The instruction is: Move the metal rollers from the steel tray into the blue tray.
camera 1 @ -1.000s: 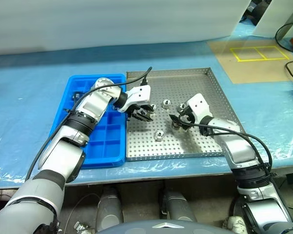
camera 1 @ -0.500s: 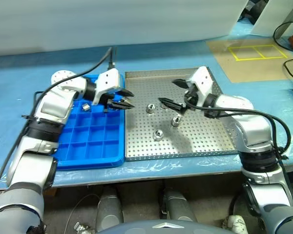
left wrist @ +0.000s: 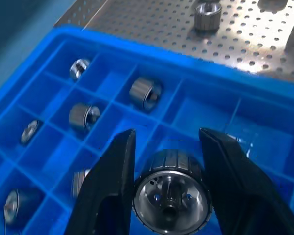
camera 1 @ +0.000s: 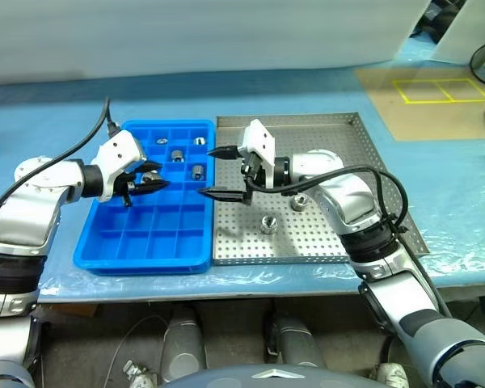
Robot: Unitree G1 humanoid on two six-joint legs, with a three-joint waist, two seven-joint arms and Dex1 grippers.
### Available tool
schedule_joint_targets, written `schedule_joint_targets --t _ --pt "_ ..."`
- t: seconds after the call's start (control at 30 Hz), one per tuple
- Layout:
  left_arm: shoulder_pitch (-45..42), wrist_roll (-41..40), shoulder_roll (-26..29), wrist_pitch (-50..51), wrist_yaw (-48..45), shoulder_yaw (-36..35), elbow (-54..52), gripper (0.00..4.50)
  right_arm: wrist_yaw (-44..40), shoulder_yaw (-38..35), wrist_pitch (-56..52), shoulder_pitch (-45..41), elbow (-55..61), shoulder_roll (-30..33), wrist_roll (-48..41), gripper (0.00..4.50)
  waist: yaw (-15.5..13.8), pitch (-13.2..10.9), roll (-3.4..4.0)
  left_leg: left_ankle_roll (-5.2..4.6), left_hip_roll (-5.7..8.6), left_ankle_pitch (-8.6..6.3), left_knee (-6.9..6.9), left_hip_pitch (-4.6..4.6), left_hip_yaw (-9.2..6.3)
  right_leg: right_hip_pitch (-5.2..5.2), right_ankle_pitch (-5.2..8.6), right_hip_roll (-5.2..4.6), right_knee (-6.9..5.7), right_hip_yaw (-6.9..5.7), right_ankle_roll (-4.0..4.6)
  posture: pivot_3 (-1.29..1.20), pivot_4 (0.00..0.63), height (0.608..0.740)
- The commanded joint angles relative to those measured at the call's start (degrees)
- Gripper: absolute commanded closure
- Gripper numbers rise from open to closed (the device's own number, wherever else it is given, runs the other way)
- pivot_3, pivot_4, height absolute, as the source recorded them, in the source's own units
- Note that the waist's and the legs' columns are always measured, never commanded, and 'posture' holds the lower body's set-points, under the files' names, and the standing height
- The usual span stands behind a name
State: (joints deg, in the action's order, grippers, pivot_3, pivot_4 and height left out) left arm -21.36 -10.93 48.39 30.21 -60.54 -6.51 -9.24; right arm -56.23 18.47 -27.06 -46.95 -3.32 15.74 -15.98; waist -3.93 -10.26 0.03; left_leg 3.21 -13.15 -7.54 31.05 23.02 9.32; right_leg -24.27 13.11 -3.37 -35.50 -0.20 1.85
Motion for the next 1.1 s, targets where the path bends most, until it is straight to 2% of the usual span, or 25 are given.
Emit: schedule_joint_targets --t 0.03,0.13,0.37,0.73,1.1 --pt "3.1 -0.7 1.8 2.0 4.0 -5.2 -5.2 2.81 -2.0 1.0 4.0 -2.8 -3.5 -2.6 0.7 0.00 -0.8 0.0 0.00 0.05 -0.02 0.03 0.00 0.05 -0.09 -0.01 0.03 0.00 -0.06 -0.11 0.05 0.19 0.150 0.740" --pt "4.1 2.2 2.1 2.5 8.9 -5.1 -4.3 2.81 -3.2 1.7 5.9 -4.1 -6.2 -4.5 1.5 0.00 -2.4 0.0 0.00 0.17 -0.11 0.11 0.02 0.12 -0.29 -0.02 0.10 0.02 -0.22 -0.35 0.16 0.25 0.150 0.740" --pt "2.3 2.7 -1.7 2.7 15.5 -1.9 -2.0 2.81 -5.1 2.3 7.3 -4.2 -7.4 -5.2 3.1 0.00 -4.9 0.0 -0.02 0.34 -0.16 0.21 0.13 0.18 -0.58 0.09 0.09 0.01 -0.30 -0.59 0.24 0.27 0.150 0.740" --pt "-3.3 4.0 -7.8 0.8 23.1 0.2 8.8 2.81 -3.2 1.4 5.6 -2.1 -5.8 -4.2 4.4 0.00 -4.8 0.0 -0.04 0.49 -0.18 0.31 0.14 0.23 -0.76 0.08 0.05 0.08 -0.34 -0.71 0.26 0.22 0.150 0.740" --pt "-5.5 5.6 -11.1 -2.0 24.5 4.1 15.6 2.81 -1.3 1.1 5.6 -1.4 -5.7 -3.2 5.5 0.00 -4.8 0.0 -0.06 0.49 -0.19 0.32 0.16 0.24 -0.77 0.08 0.04 0.08 -0.36 -0.73 0.25 0.18 0.150 0.740"
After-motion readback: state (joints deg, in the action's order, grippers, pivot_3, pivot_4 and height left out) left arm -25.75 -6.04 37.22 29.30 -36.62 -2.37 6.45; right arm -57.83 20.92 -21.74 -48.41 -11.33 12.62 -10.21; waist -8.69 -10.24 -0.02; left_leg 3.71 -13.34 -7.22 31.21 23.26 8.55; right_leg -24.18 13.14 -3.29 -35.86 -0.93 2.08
